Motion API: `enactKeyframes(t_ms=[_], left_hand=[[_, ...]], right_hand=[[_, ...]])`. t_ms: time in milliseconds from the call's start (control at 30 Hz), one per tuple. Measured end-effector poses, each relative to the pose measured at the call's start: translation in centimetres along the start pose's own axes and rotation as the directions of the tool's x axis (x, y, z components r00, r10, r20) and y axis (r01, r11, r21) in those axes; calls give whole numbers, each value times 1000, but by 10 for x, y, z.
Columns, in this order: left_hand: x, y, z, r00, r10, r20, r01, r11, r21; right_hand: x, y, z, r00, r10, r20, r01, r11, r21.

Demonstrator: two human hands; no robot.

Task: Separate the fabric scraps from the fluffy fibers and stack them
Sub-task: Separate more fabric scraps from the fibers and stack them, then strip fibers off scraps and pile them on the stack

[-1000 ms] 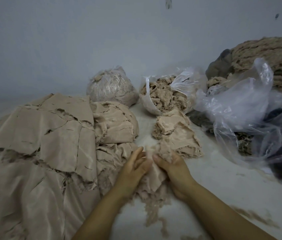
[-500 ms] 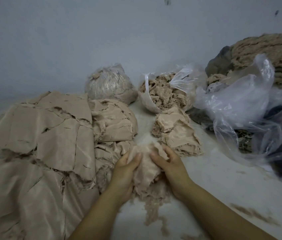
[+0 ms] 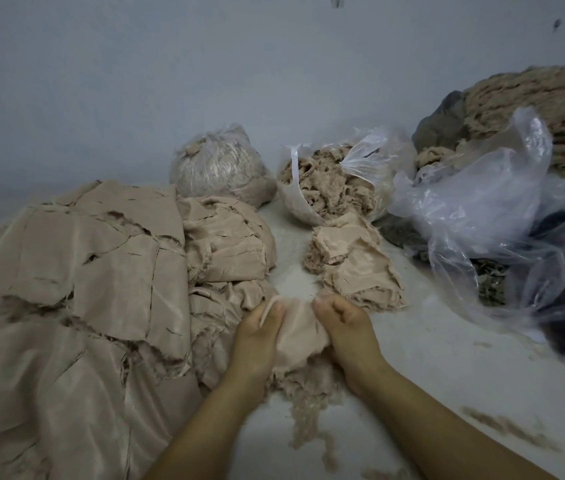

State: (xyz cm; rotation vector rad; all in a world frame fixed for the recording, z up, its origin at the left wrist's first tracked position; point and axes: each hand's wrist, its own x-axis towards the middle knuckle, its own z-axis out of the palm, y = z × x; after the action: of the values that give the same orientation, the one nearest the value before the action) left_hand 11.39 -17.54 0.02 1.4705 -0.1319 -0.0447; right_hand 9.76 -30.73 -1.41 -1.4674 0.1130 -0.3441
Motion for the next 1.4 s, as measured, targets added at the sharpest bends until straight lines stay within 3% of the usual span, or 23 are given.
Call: enactKeyframes(t_ms=[200,333,400,500,567,600,700,800,900,967,1033,1133,1233,1333,1400], left_hand=[[-1,3,0,999,10,-30,-12,998,-59],[1,3,-7,1000,-2,-14,0,996,-95],[-2,3,-7,993,9,116,-4,999,-42],[-8,0,-1,952,6,306,-23,998,54],[-8,-1,0,968,21,249,-34,998,50],[-7,-1,0,982,30,184,-39,998,45],[-1,0,-3,998,40,40,-43,997,63],[3,1,-1,998,12,-68,-13,1000,-14],[4,6,0,995,-64,-78,48,980,-196],[5,9,-7,993,-93,-77,64,944,-325],[8,8,-16,992,-113,-58,86,934,-346],[0,4,-7,975,-141,170,173,966,-190],[-6,-1,6,904,-205,376,290,939,-184],[-1,1,4,928,-186,322,311,863,-398],[3,0,0,960,-178,214,260,849,-460]], right_hand=[[12,3,-10,968,-90,-234,56,987,-148],[14,-1,-17,955,-57,-291,29,995,-99],[10,-8,-15,972,-78,-220,46,988,-148],[-3,-16,-7,984,-146,103,166,960,-225],[-7,-15,-2,955,-73,287,138,967,-213],[-9,-14,0,952,-37,303,105,971,-213],[-4,-14,-3,991,-58,122,82,975,-205],[-1,-12,-5,997,-76,-16,76,996,-48],[-1,-11,1,991,-78,-112,76,997,-19],[3,-17,-5,953,-101,-284,102,995,-13],[7,-22,-15,920,-125,-373,119,992,-39],[3,-17,-9,948,-141,-284,121,989,-86],[-4,-10,5,993,-103,-55,109,989,101],[-7,-10,2,990,-48,132,-1,938,347],[-7,-11,-1,978,-37,205,-33,944,329]])
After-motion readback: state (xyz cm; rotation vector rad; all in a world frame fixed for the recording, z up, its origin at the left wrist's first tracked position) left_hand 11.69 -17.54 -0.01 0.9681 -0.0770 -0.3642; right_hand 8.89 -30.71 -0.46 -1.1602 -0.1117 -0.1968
